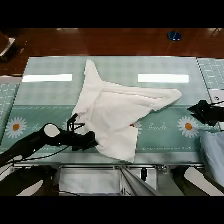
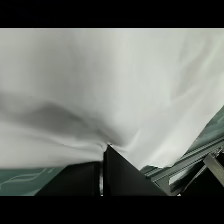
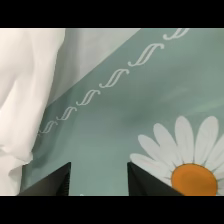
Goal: Fold the shirts.
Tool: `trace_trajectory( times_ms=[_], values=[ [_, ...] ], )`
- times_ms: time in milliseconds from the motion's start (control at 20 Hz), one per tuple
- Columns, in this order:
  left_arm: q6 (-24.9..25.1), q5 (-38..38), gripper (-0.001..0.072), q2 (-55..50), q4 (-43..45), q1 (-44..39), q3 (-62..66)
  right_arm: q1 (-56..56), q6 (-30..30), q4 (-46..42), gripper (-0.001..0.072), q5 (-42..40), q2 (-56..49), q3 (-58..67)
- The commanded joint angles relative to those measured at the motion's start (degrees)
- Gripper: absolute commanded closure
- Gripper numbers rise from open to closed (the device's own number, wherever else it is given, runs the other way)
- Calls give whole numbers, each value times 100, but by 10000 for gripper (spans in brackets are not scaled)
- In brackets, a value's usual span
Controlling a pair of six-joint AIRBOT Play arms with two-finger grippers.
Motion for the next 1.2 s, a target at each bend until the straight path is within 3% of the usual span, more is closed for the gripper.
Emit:
trace_trajectory(
  times_ms=[0, 200, 500, 1000, 1050, 1150],
  values=[
    [155, 236, 690, 63, -103, -94, 24, -2, 9, 22, 305, -175, -20, -2],
    [254, 223, 690, 90, -103, 44, 79, -2, -96, 313, 305, -293, -678, 195],
    [251, 264, 690, 87, -103, 39, 79, 306, -264, 490, 305, 72, -2055, 1438],
    [249, 238, 690, 87, -103, 39, 79, 1307, 81, 455, 311, 81, -3707, 3021],
    [249, 238, 690, 87, -103, 39, 79, 1379, 74, 457, 377, 42, -3733, 3049],
    [258, 238, 690, 90, -101, 48, 114, 1521, -164, 483, 686, 129, -3733, 3195]
  ],
)
